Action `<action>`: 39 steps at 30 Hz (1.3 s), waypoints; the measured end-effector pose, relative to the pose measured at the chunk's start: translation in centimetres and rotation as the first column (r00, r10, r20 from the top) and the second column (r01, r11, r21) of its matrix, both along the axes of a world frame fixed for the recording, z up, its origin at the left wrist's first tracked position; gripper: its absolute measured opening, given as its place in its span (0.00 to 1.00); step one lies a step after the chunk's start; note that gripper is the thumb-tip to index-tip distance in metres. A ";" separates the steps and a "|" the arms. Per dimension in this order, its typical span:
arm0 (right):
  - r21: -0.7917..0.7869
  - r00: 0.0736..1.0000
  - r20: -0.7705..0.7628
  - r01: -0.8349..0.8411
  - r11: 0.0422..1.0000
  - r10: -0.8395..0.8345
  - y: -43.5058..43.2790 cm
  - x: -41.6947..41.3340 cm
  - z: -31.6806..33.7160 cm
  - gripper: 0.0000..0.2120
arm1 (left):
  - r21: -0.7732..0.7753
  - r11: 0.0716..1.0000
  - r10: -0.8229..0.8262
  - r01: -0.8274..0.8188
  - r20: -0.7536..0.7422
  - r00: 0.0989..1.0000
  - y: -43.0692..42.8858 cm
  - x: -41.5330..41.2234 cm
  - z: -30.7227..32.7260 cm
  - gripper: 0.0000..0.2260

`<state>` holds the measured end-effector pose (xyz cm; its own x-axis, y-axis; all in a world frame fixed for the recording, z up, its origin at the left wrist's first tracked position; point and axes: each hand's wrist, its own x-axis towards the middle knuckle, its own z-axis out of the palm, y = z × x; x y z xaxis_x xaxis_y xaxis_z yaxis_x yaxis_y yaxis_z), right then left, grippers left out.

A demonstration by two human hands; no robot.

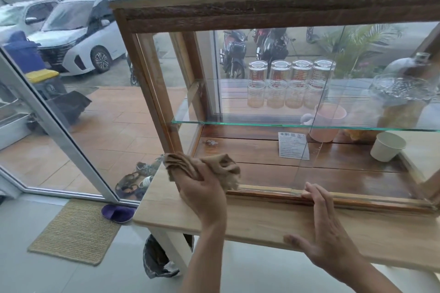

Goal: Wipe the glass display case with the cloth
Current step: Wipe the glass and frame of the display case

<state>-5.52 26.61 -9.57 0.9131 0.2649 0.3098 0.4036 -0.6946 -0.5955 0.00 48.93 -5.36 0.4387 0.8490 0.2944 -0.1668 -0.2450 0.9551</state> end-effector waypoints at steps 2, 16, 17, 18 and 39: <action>0.002 1.000 0.007 0.005 1.000 -0.005 0.0 -0.1 -0.2 0.51 | -0.069 0.997 0.036 -0.040 -0.054 0.998 0.9 0.0 -1.6 0.17; -0.011 1.000 0.024 0.014 1.000 -0.014 -0.2 0.0 -0.4 0.54 | 0.090 0.986 -0.127 0.141 -0.144 0.981 -3.7 -2.3 -2.1 0.15; -0.014 0.999 0.030 0.013 1.000 -0.013 -0.3 0.0 -0.5 0.54 | 0.115 0.971 -0.192 0.209 -0.141 0.971 -4.8 -2.6 -1.4 0.12; -0.014 0.999 0.034 0.014 1.000 -0.014 -0.4 0.1 -0.5 0.54 | 0.129 0.960 -0.232 0.250 -0.142 0.962 -4.9 -2.4 -0.5 0.09; -0.027 1.000 0.017 0.015 1.000 -0.015 -0.1 -0.3 -0.1 0.54 | 0.194 0.951 -0.235 0.239 -0.044 0.971 -6.3 -2.4 1.9 0.09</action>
<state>-5.80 26.56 -9.63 0.9119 0.2595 0.3179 0.4025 -0.7163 -0.5700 -2.38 42.66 -3.48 0.6282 0.6460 0.4337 -0.2239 -0.3837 0.8959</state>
